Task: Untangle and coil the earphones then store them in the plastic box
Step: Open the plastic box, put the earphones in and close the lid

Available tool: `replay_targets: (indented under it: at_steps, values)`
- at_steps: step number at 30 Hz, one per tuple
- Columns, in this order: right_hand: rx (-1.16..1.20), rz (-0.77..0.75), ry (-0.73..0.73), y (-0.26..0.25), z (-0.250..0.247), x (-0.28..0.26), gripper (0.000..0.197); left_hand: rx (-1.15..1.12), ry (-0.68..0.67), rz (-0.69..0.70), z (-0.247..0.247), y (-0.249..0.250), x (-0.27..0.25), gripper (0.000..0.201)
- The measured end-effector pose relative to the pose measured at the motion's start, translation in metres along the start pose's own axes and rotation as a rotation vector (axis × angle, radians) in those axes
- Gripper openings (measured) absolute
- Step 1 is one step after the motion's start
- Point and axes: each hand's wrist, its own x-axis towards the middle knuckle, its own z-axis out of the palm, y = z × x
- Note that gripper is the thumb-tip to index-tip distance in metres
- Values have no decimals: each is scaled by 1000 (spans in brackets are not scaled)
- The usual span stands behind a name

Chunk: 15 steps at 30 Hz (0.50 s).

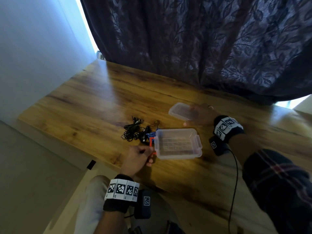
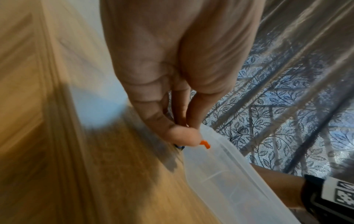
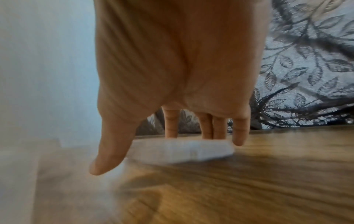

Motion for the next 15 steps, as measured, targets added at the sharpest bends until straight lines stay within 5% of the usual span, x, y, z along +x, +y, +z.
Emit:
replay_targets:
  at_steps: [3,5,7,11,15]
  values:
    - [-170,-49,-19,-9,2,8,104,100,-53,0,-7,3,-4,16]
    - [-220,-96,15,-24,-1,7,79,154,-28,9,-17,8,-2,13]
    - [-178,-276,62,-46,-7,3,51,237,133,64,-33,15,8,9]
    - [-175,-572,-107,-95,3,-4,36,481,428,213,-61,31,45,20]
    - [-240,-573,-180,-123,23,0,30,740,301,177,-68,33,76,29]
